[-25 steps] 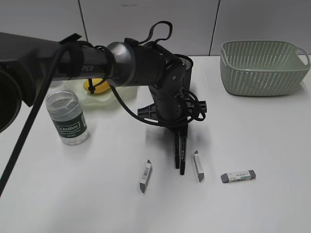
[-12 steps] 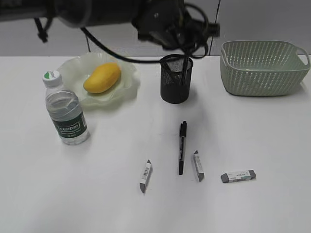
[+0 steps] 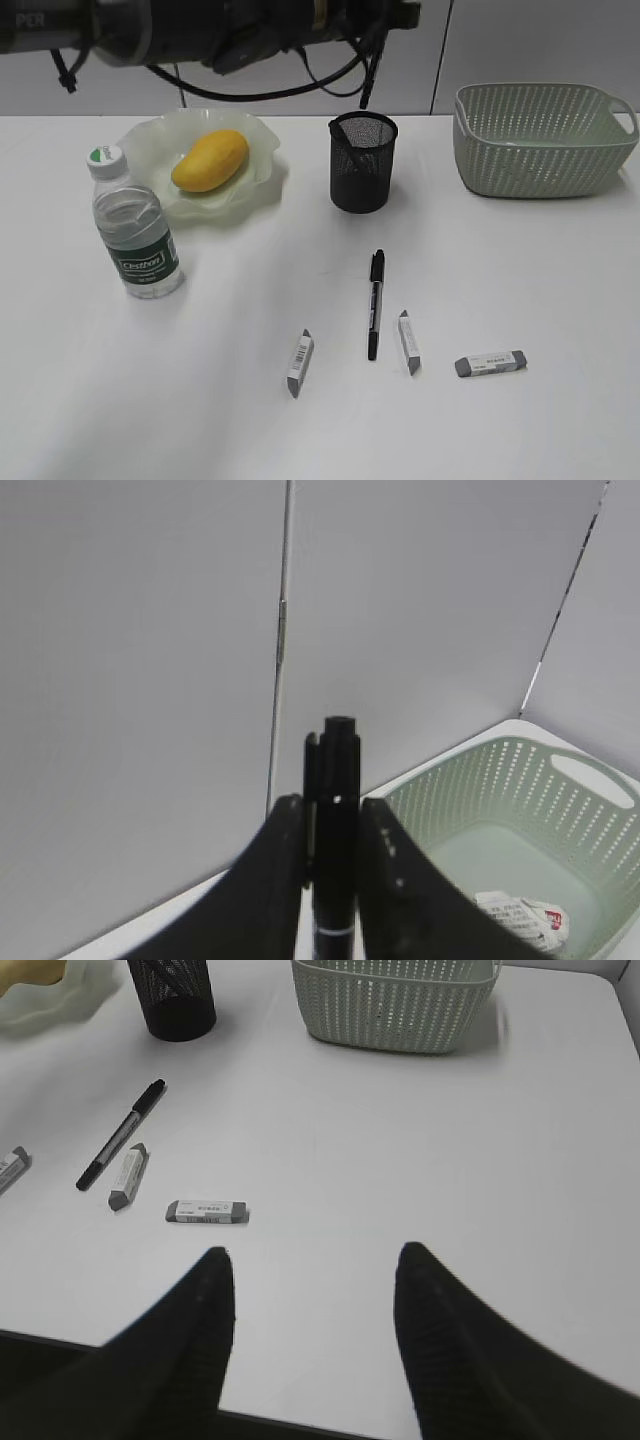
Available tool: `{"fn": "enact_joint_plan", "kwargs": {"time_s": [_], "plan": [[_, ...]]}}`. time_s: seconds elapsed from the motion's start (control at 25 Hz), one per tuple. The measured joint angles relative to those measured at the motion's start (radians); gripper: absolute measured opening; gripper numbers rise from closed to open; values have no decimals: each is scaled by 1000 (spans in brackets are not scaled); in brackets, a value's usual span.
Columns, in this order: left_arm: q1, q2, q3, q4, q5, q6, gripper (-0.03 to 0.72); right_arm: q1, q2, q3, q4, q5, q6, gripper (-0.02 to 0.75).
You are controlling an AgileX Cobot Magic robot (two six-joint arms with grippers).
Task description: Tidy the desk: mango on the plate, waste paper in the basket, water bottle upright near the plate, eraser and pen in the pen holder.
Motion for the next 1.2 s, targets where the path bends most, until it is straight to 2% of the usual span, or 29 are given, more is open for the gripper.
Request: {"fn": "enact_joint_plan", "kwargs": {"time_s": [0.12, 0.28, 0.76, 0.84, 1.04, 1.2], "plan": [[36, 48, 0, 0, -109, 4, 111, 0, 0, 0, 0, 0, -1, 414], [46, 83, 0, 1, -184, 53, 111, 0, 0, 0, 0, 0, -1, 414], [46, 150, 0, 7, -200, 68, 113, 0, 0, 0, 0, 0, -1, 414], [46, 151, 0, 7, -199, 68, 143, 0, 0, 0, 0, 0, -1, 414], [46, 151, 0, 7, -198, 68, 306, 0, 0, 0, 0, 0, -1, 414], [45, 131, 0, 9, -140, 64, 351, 0, 0, 0, 0, 0, -1, 414]]}}
